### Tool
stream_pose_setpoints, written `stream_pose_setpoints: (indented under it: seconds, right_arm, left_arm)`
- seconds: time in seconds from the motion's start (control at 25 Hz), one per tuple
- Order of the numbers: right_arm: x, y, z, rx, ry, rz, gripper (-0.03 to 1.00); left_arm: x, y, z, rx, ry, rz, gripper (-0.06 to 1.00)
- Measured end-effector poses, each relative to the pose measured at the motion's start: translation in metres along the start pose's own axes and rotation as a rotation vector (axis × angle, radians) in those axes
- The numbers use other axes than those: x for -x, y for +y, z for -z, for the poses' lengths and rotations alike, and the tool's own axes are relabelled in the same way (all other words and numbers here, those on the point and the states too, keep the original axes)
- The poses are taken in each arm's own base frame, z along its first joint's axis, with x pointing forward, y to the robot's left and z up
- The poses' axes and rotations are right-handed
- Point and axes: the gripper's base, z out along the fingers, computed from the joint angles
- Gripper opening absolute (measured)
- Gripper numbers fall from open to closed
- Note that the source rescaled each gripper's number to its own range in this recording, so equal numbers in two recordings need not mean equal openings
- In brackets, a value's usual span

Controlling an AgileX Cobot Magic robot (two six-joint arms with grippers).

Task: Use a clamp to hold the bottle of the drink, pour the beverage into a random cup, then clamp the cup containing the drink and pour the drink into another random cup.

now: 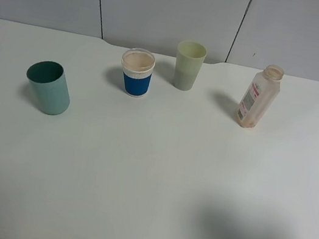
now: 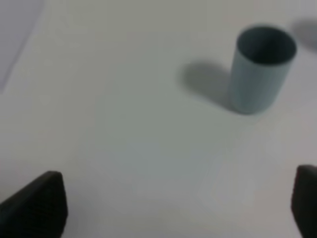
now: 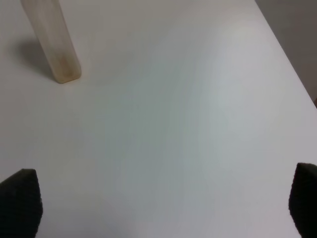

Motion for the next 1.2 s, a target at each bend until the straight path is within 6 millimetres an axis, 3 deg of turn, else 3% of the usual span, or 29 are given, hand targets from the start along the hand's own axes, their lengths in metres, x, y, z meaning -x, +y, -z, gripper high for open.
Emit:
stream_pose_setpoints:
  seconds: [0.44, 0.8, 1.2]
  right_arm:
    - [0.0, 0.0, 0.0, 0.0, 0.0, 0.0, 1.0]
    - [0.0, 0.0, 0.0, 0.0, 0.0, 0.0, 1.0]
    - [0.0, 0.0, 0.0, 0.0, 0.0, 0.0, 1.0]
  left_arm:
    - [-0.0037, 0.0033, 0.0065, 0.04, -0.049, 0.028, 0.74]
    - [-0.0037, 0.0047, 0.0065, -0.149, -0.053, -0.075, 0.74]
    - [-0.0037, 0.0048, 0.0064, -0.16, -0.053, -0.08, 0.74]
